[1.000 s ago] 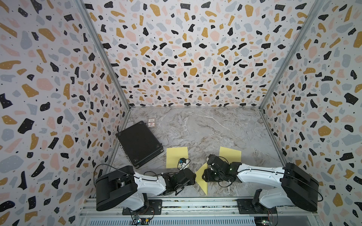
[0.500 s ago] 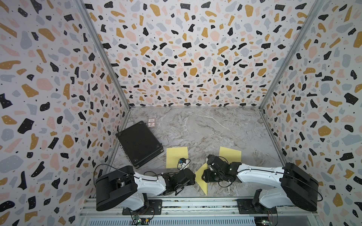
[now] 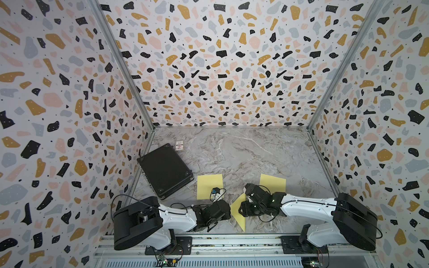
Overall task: Fold the square paper diagonally
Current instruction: Fold the paper at the center of the board.
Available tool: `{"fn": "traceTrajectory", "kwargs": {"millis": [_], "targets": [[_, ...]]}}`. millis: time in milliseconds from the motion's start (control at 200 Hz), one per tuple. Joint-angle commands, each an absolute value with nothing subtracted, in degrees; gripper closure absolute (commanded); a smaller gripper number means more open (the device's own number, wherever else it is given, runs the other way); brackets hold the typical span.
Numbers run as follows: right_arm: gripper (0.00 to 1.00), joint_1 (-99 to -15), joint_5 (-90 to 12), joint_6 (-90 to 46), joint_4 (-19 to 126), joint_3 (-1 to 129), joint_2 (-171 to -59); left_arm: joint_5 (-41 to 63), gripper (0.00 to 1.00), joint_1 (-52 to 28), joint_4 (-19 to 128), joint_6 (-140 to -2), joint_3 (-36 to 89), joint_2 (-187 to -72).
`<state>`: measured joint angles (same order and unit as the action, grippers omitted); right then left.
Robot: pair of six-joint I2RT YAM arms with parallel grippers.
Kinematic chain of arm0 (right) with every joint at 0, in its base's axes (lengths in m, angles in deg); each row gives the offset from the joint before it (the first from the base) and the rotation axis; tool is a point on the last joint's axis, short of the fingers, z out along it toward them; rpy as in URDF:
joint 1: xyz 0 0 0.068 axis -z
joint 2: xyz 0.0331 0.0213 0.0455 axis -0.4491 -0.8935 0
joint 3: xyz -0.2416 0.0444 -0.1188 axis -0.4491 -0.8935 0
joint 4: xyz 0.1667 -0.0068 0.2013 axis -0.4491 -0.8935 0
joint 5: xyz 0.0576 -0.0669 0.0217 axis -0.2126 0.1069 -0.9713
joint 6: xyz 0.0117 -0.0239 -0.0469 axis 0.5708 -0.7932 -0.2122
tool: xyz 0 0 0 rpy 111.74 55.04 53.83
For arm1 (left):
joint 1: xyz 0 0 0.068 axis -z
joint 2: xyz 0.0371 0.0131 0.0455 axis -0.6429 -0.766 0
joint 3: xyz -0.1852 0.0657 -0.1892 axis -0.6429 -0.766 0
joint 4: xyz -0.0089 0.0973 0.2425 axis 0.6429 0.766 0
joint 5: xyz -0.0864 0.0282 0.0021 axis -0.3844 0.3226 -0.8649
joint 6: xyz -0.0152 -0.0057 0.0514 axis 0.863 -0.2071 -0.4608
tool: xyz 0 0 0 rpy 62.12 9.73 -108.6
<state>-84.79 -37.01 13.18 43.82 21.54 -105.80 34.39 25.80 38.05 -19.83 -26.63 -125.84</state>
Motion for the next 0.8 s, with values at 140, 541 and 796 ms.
{"fn": "traceTrajectory", "kwargs": {"millis": [140, 541, 796], "targets": [[0.39, -84.97, -31.85, 9.17, 29.62, 26.37, -102.16, 34.10, 0.97, 25.90, 47.14, -20.26, -28.47, -127.93], [0.44, -84.95, -31.70, 7.34, 30.39, 32.58, -99.50, 34.10, 0.98, 25.87, 47.05, -20.35, -28.30, -128.26], [0.51, -84.96, -32.08, 6.73, 31.43, 35.94, -108.85, 34.06, 0.98, 25.86, 46.79, -20.35, -28.39, -128.26]]}}
